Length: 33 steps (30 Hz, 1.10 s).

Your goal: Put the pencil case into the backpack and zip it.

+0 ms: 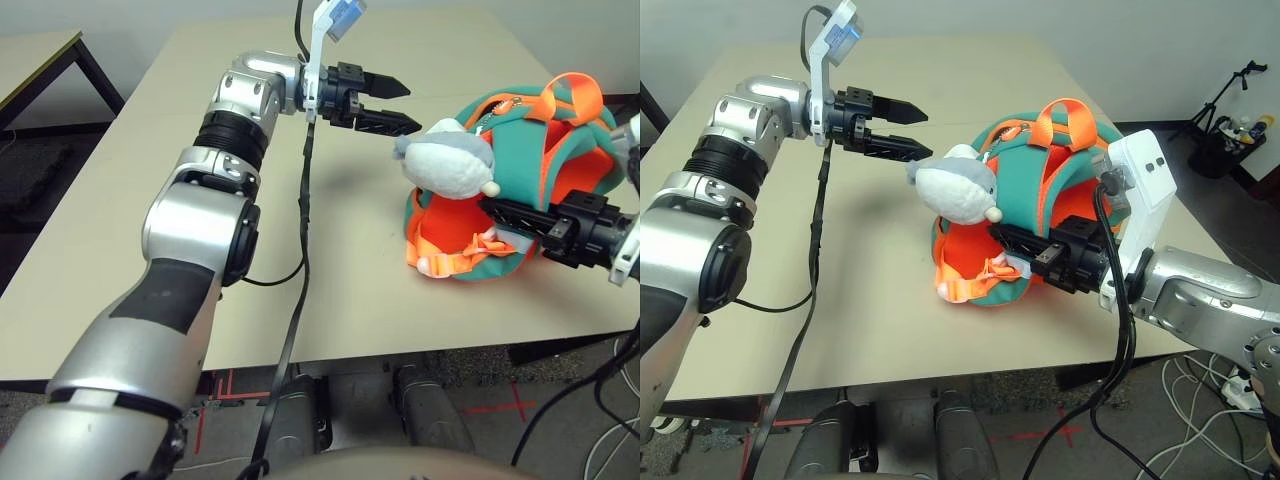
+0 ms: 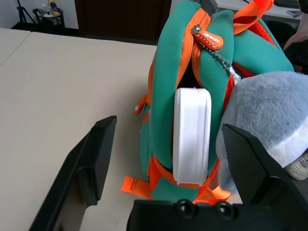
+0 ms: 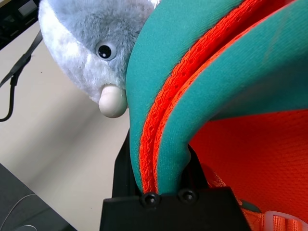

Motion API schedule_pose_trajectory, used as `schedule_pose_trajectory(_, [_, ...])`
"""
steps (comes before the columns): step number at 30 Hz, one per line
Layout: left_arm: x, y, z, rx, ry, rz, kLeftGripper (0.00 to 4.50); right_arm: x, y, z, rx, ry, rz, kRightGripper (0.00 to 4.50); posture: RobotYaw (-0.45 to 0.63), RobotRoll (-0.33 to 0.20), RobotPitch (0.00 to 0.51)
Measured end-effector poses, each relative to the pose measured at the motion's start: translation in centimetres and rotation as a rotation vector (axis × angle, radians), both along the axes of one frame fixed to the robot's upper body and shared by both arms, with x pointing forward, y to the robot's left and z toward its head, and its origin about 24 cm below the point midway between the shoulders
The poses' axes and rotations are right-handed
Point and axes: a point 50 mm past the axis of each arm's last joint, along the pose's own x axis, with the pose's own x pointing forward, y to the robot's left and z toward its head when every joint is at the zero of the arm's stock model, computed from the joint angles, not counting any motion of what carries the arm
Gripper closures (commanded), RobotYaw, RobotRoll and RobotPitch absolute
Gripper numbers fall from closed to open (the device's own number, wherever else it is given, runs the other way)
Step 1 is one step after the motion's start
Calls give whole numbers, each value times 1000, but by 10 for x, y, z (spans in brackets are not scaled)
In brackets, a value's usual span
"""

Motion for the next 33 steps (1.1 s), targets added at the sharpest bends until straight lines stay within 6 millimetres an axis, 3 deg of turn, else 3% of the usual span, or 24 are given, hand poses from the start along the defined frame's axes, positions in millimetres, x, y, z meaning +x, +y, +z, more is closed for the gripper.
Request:
schedule_pose_trajectory(2, [0,-1,0,-9,-1,6,0,0,0,0,0,2,1,4315,-184,0,78])
schedule_pose_trajectory(31, [1,-5,-1,-26,12,22,0,1,0,0,-7,-9,-6,4315,-182,0,84])
schedule_pose_trajectory(33, [1,-5,-1,-26,15,24,635,2,0,0,-7,-11,-6,4315,-182,0,83])
